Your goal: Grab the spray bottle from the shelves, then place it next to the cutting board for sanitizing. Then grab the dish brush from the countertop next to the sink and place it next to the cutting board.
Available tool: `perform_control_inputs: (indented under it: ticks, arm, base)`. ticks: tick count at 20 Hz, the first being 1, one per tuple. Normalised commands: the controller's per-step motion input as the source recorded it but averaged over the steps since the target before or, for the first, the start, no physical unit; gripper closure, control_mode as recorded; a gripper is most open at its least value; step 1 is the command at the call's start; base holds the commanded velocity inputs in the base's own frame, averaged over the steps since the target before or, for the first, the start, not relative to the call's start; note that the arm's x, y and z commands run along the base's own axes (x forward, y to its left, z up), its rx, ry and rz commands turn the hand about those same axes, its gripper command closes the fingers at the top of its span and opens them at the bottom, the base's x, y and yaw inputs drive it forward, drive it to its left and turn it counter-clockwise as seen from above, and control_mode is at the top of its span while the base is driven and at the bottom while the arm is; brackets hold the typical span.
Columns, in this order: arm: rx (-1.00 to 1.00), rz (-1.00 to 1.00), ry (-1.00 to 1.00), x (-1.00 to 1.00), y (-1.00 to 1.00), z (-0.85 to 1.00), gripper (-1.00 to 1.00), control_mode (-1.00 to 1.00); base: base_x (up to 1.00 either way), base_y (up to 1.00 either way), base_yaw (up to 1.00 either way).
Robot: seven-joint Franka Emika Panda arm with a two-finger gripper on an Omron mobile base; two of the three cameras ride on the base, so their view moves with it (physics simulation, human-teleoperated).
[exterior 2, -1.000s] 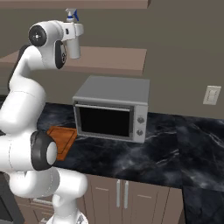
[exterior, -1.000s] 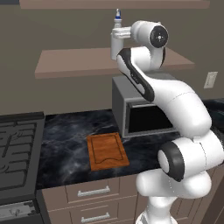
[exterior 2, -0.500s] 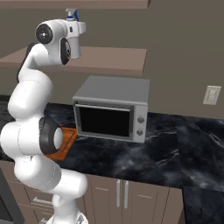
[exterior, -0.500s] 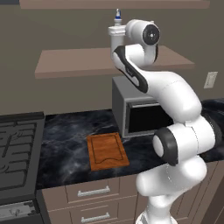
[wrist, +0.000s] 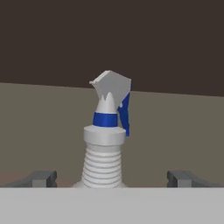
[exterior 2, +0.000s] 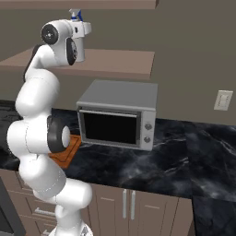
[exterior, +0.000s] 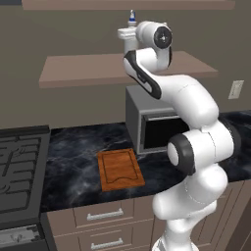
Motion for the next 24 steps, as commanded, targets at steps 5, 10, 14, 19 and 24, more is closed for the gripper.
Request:
perform_control_inputs:
  ticks: [5,10,14,19,24]
  arm:
    - [0.00,0.00,0.00,0.35,0.06,0.00,-1.00,-1.00]
    - [0.00,0.00,0.00,0.24,0.01,0.00,-1.00,-1.00]
    - [0.00,0.00,0.01,0.22,0.11,0.00,1.00,-1.00]
    - [0.00,0.00,0.01,0.14,0.10,0.00,1.00,-1.00]
    - [0.00,0.00,0.02,0.04,0.00,0.00,1.00,-1.00]
  base:
    - [0.00,0.00,0.00]
    - [0.00,0.00,0.00]
    - [0.00,0.00,0.00]
    - [0.00,0.00,0.00]
    - [0.00,0.00,0.00]
